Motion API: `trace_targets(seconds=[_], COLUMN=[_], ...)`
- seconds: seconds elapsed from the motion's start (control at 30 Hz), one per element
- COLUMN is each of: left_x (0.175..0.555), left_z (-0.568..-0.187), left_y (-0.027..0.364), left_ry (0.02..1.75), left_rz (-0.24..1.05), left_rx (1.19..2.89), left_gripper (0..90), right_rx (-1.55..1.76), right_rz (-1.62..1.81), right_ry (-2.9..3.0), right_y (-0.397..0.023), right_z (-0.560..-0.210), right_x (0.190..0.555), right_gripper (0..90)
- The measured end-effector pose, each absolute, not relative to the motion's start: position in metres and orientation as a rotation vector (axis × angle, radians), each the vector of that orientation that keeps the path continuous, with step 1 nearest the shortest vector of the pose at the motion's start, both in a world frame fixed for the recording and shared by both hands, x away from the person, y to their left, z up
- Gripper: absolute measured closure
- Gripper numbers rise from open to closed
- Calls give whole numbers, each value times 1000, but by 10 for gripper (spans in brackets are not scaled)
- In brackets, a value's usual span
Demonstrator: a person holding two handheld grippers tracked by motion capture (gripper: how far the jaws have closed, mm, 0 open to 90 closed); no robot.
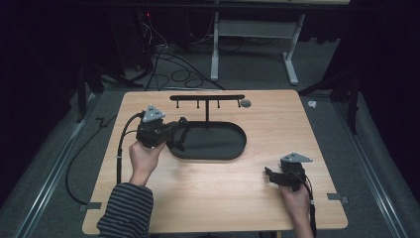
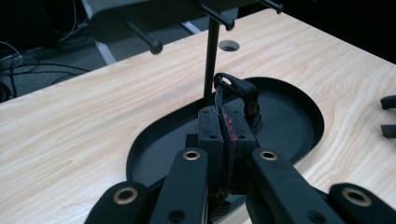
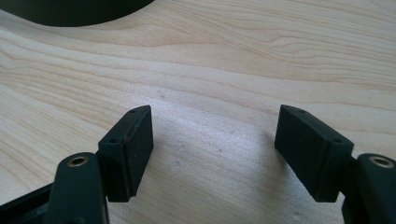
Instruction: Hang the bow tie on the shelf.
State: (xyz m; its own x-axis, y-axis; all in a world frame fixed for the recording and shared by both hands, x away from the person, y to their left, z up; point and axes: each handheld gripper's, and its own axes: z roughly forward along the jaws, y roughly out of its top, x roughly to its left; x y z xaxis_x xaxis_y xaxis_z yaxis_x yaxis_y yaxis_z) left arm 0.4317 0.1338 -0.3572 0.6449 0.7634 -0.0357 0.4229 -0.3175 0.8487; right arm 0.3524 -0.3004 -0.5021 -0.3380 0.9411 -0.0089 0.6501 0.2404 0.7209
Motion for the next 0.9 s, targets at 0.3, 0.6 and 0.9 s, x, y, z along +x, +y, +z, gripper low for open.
trace_targets(seconds=[0.3,0.6,0.9], left_x=[440,448,459], left_z=[-350,-344,-336], left_y=[131,133,133], left_ry=[940,955,972], left_rz=[512,521,542], left_rx=[1949,1930,1924], left_gripper=[875,875,875], right_rx=[1450,1439,1439], right_rz=[876,872,875], right_ry=[2078,2083,2085], right_y=[-300,-300,-300], right_z=[-502,-502,-502], right_x=[352,352,352], right_gripper=[292,292,292])
